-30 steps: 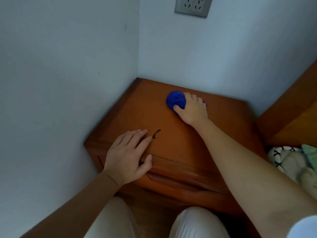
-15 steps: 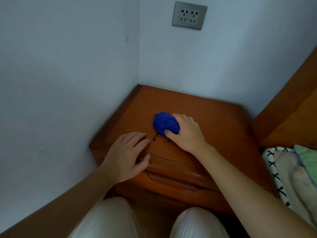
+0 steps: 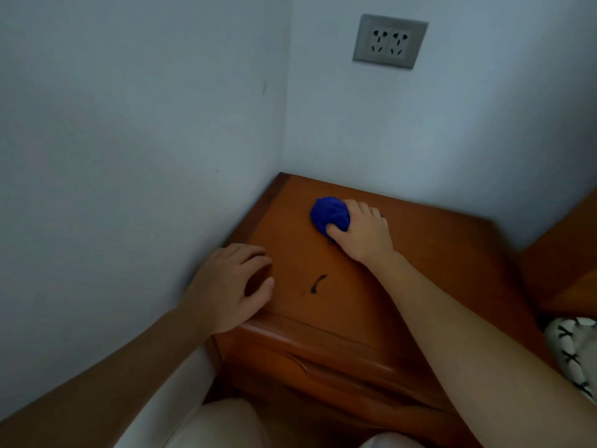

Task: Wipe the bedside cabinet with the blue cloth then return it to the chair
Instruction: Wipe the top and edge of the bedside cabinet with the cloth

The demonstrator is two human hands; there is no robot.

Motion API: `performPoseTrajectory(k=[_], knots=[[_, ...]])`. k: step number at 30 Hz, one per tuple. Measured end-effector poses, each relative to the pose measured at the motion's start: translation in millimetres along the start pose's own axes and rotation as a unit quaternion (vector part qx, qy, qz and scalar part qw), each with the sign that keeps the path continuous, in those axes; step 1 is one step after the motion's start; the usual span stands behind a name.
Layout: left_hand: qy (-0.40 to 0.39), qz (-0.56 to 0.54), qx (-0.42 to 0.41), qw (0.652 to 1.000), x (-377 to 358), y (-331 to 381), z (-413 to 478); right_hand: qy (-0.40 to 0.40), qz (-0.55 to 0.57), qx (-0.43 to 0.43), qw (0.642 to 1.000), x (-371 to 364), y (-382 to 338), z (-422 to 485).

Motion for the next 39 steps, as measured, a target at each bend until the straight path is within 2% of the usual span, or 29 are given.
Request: performPoseTrajectory(k=[11,18,22,27,32,39], knots=[[0.004,-0.004,-0.003,1.0,1,0,1,-0.003,-0.003,0.023,1.0,-25,-50,31],[0.001,-0.001,-0.006,1.0,1,0,0,-0.008,0.042,0.107,0.993,-13,-70,-39],[0.001,0.0,-0.003,1.0,1,1,-2,0.009,0.044,0.123,0.991,0,-61,-88],[0.002,-0.003,0.0,1.0,1,2,-2,-0.021,0.045,0.114,0.992,10,-36,-97],[0.003,-0.008,0.007,1.0,0,0,-3,-0.002,0.024,0.064,0.998,10,-20,-56],[0.021,-0.014,0.004,1.0,1,-1,-1,0.008,-0.034,0.015,0.999,-21,-55,13]])
Point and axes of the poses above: each hand's wrist, its own z-axis towards the middle knuckle, its own x-axis out of the back of the hand, y = z × x, the point moved 9 cm from there along z, towards the middle knuckle, and after that the axes turned 4 degrees about -x, right-handed, at the moved point
